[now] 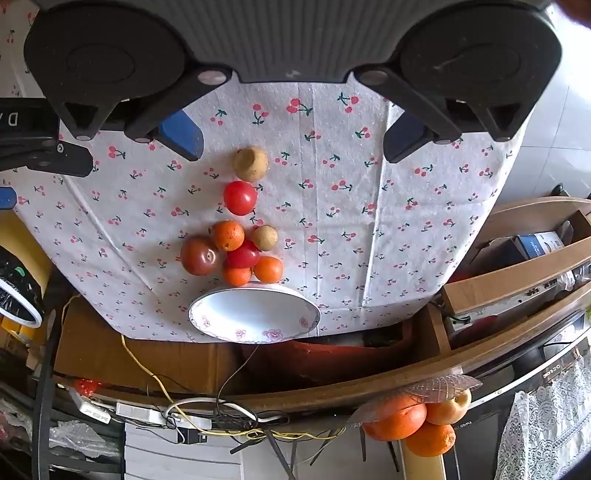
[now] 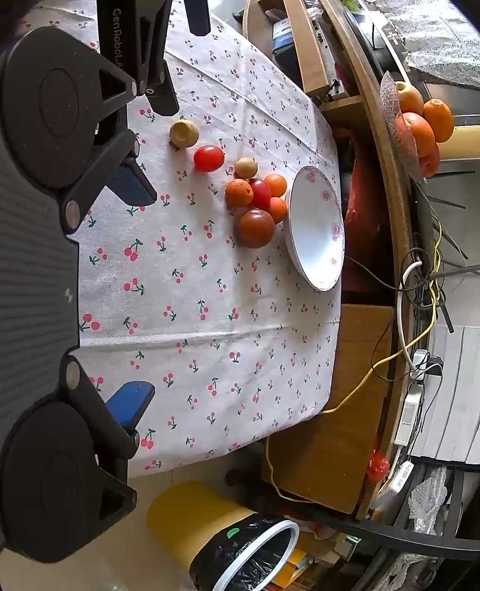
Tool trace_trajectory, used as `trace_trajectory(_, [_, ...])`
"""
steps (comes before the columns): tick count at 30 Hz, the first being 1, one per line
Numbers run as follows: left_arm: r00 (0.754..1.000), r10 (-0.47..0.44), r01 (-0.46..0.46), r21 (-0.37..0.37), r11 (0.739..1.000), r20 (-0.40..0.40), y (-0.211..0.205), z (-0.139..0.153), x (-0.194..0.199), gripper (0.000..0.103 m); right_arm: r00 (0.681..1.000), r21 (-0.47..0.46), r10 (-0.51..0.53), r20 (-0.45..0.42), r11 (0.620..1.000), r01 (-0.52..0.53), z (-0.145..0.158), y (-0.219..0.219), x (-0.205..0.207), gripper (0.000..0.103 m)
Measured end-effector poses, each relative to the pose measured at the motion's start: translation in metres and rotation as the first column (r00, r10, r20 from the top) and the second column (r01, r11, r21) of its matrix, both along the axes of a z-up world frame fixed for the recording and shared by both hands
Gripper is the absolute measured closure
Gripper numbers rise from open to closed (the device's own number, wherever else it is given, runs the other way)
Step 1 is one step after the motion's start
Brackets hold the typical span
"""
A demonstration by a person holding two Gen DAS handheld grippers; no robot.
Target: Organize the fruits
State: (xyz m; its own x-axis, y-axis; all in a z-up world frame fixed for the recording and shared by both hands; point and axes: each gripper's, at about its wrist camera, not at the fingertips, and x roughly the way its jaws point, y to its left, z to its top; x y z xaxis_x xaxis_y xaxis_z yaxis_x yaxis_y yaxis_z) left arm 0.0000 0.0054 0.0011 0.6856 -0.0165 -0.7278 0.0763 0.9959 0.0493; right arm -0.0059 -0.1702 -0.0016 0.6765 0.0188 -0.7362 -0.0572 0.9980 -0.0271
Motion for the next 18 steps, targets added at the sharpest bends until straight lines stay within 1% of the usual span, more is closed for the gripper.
trace_trajectory(2, [1.0, -0.001, 0.001, -0.001, 1.0, -0.002, 0.004, 0.001, 0.0, 0.0, 1.0, 0.005, 0.0, -0.008, 1.0, 0.0, 0.0, 0.001, 0.003, 0.007])
trace_trajectory(3, [1.0, -0.003, 0.003, 0.021, 1.0, -0.006, -0.003, 0.0, 0.002, 0.0, 1.0, 0.006, 0.001, -0.008, 1.0, -0.001, 0.0, 0.0, 0.003, 0.007])
trace_trajectory(6, [1.0, 0.008, -0.008, 0.027, 1.0, -0.001, -0.007, -0.005, -0.003, 0.0, 1.0, 0.002, 0.002, -0.012, 1.0, -0.002, 0.0, 0.001, 0.002, 0.008])
trace_trajectory(18, [1.0, 0.01, -0.009, 0.028, 1.0, -0.014, -0.008, -0.004, -0.002, 0.0, 1.0, 0.004, 0.009, -0.029, 1.0, -0.009, -0.003, 0.002, 0.004, 0.009])
